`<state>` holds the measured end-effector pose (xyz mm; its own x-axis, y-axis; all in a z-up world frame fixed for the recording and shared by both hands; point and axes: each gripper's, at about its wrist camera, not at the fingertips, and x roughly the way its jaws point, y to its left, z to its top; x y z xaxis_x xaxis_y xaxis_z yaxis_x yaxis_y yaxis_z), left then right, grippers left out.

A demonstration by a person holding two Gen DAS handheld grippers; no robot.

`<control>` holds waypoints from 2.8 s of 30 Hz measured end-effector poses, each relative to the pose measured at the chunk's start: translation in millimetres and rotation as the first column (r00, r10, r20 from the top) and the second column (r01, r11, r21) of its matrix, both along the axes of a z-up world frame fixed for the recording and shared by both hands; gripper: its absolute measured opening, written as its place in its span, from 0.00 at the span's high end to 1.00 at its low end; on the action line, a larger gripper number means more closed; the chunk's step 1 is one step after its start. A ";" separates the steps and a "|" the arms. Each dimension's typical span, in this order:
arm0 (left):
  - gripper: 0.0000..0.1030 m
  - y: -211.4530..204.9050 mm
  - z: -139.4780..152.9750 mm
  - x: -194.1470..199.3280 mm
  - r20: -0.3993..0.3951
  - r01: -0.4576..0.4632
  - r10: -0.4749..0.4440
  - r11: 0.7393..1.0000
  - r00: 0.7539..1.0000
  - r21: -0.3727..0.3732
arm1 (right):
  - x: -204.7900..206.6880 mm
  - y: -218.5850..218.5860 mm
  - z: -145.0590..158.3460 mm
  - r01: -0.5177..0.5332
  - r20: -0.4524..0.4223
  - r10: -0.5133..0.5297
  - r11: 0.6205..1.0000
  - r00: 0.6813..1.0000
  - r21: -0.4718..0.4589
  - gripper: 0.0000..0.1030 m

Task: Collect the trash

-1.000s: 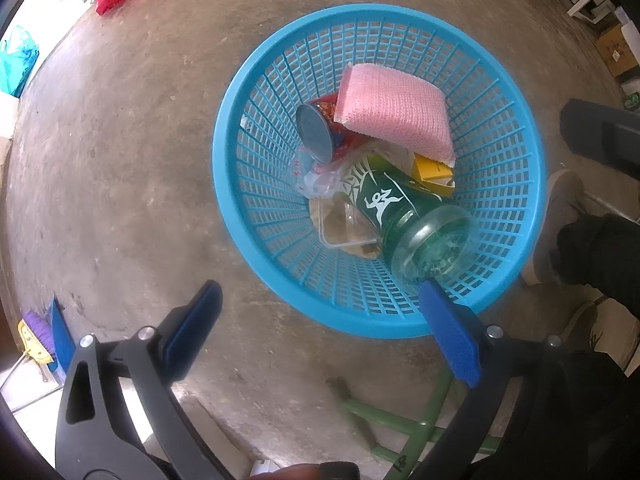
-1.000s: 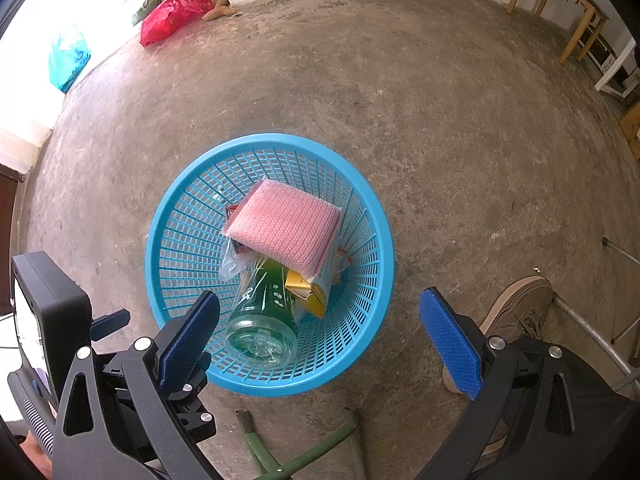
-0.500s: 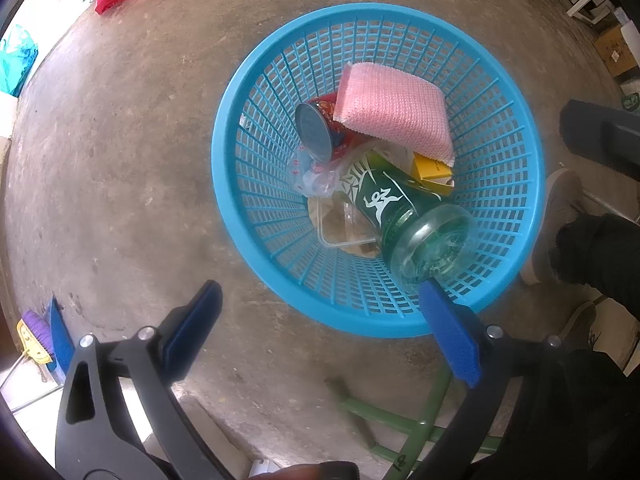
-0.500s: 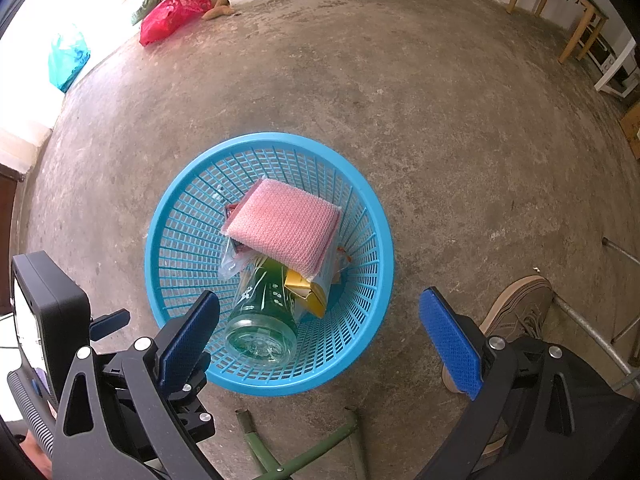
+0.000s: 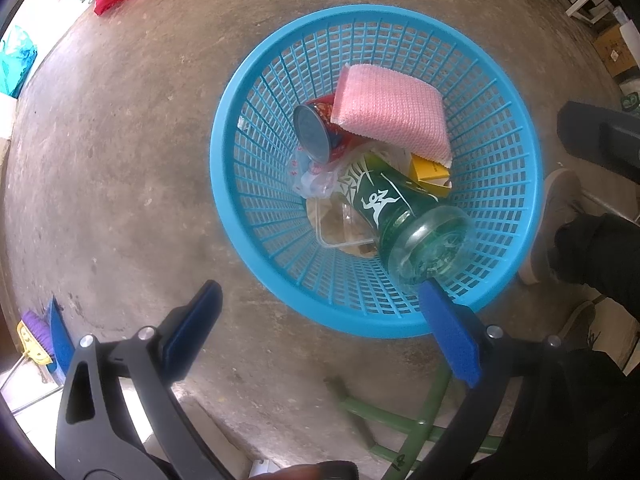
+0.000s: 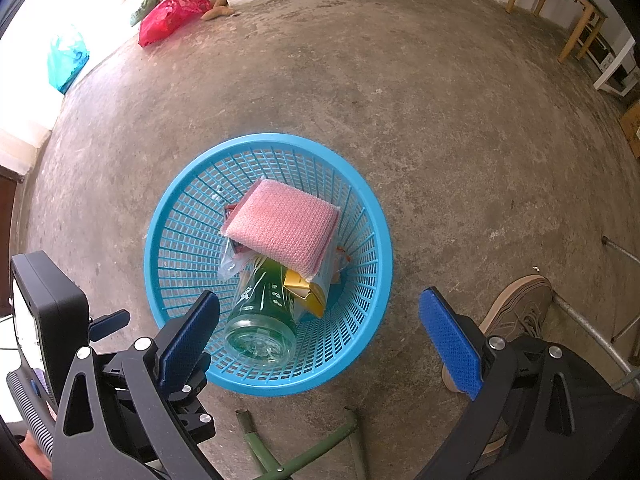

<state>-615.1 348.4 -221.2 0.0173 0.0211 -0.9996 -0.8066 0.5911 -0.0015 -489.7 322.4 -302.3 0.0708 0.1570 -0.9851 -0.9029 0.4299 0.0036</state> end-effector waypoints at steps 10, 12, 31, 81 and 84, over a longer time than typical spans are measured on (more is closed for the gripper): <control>0.08 0.8 1.7 1.4 0.006 0.004 -0.004 1.000 1.000 0.000 | 2.2 0.1 -0.3 0.007 -0.002 -0.007 1.000 1.000 -0.002 0.05; 0.08 1.0 1.6 1.3 0.006 0.005 -0.005 1.000 1.000 -0.001 | 2.3 0.4 -0.2 0.007 -0.001 -0.007 1.000 1.000 -0.002 0.05; 0.08 -1.1 -1.5 -0.4 0.006 0.001 -0.001 1.000 1.000 -0.008 | 2.9 0.3 -0.1 0.008 -0.001 -0.008 1.000 1.000 -0.003 0.05; 0.08 0.7 0.7 1.7 0.018 0.013 -0.012 1.000 1.000 -0.013 | 4.2 0.9 0.4 0.009 -0.003 -0.009 1.000 1.000 -0.004 0.05; 0.08 0.7 1.5 2.7 0.018 0.013 -0.013 1.000 1.000 -0.011 | 4.2 0.5 0.4 0.009 -0.003 -0.009 1.000 1.000 -0.004 0.05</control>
<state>-612.4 349.1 -219.8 0.0355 0.0093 -0.9993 -0.7984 0.6017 -0.0228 -485.6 323.0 -301.9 0.0693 0.1524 -0.9859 -0.8991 0.4377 0.0044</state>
